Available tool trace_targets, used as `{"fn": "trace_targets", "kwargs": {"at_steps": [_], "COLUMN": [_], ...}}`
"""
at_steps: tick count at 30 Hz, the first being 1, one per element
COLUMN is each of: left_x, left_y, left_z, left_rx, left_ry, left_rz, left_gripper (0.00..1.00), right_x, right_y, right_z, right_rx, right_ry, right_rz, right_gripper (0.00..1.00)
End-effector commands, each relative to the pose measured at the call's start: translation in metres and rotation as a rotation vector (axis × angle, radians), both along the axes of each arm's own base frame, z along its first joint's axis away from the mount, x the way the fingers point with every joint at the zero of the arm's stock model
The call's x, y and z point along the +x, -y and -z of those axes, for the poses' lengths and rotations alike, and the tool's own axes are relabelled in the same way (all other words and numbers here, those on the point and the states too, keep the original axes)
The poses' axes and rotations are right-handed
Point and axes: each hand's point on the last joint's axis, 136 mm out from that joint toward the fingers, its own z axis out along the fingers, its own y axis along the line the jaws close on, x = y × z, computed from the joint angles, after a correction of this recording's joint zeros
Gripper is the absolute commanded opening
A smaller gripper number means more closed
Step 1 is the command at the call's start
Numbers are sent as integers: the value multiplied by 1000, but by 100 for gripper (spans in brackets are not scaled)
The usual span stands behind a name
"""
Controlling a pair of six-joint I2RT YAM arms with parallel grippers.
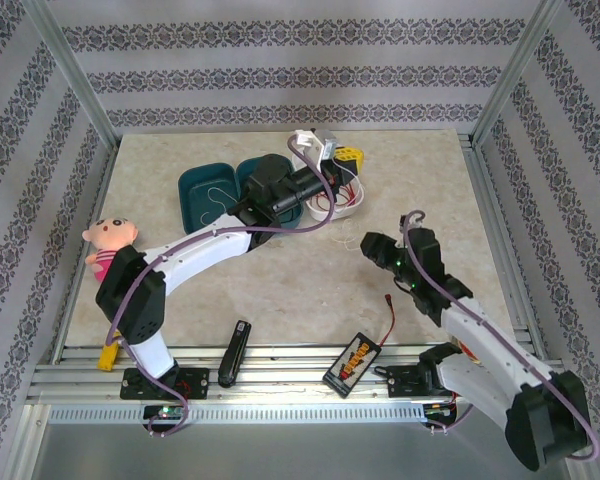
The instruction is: Untangle the cables
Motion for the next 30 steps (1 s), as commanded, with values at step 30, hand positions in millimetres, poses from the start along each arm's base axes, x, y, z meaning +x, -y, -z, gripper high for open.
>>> {"fn": "trace_targets", "kwargs": {"at_steps": [30], "left_x": [-20], "left_y": [-16], "left_z": [-65], "left_rx": [-16], "left_ry": [119], "left_rz": [-16], "left_gripper": [0], "right_x": [27], "right_y": [-67], "right_z": [-20], "right_rx": [-251], "right_ry": [335], "right_rz": [-258], "right_gripper": [51]}}
